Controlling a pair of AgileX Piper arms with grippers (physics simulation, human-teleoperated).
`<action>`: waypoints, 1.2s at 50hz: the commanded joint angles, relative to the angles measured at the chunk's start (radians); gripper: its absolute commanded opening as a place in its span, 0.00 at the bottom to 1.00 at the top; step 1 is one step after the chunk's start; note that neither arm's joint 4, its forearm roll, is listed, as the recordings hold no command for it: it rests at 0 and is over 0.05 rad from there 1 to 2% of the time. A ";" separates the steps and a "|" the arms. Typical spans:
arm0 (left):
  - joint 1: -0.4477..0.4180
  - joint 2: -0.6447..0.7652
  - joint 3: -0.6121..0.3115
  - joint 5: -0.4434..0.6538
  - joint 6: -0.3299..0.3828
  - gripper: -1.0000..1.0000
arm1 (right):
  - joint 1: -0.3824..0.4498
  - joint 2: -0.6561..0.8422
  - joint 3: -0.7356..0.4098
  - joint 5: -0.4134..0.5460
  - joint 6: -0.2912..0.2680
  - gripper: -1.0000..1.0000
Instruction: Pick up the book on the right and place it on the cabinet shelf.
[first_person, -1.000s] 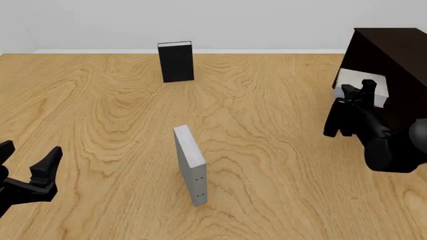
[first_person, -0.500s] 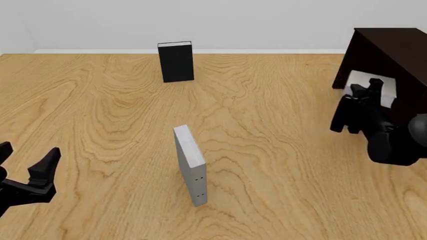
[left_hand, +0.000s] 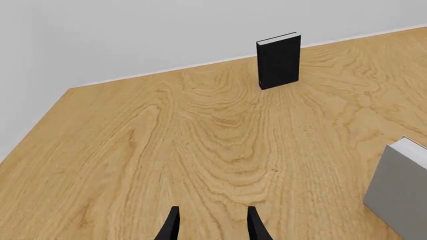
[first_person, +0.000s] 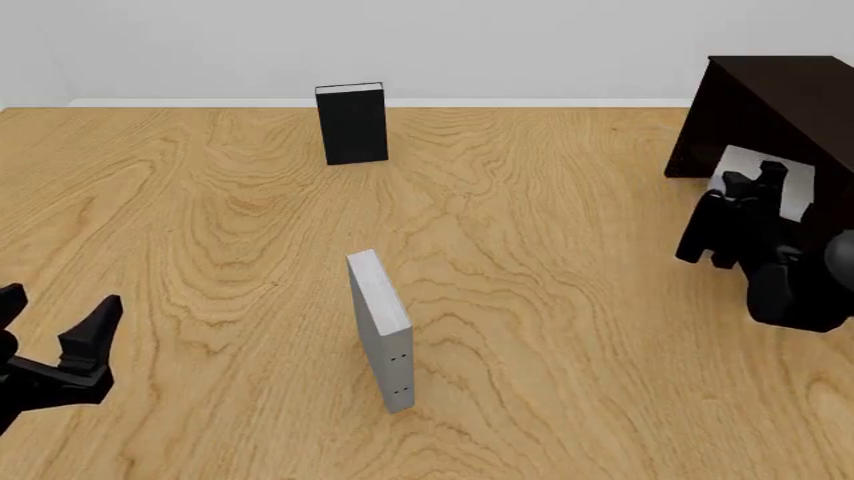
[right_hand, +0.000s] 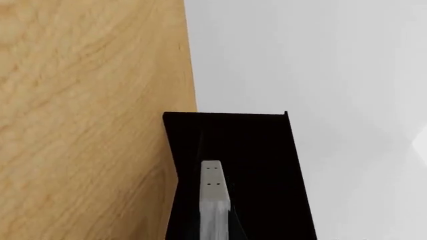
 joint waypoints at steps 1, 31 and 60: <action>0.000 0.004 0.000 -0.003 0.000 1.00 | -0.029 0.014 -0.020 -0.008 0.021 0.00; 0.000 -0.033 0.000 0.031 0.004 1.00 | -0.019 -0.001 -0.039 0.123 0.083 0.00; -0.001 -0.056 0.000 0.050 0.004 1.00 | 0.016 0.008 -0.024 0.165 0.095 1.00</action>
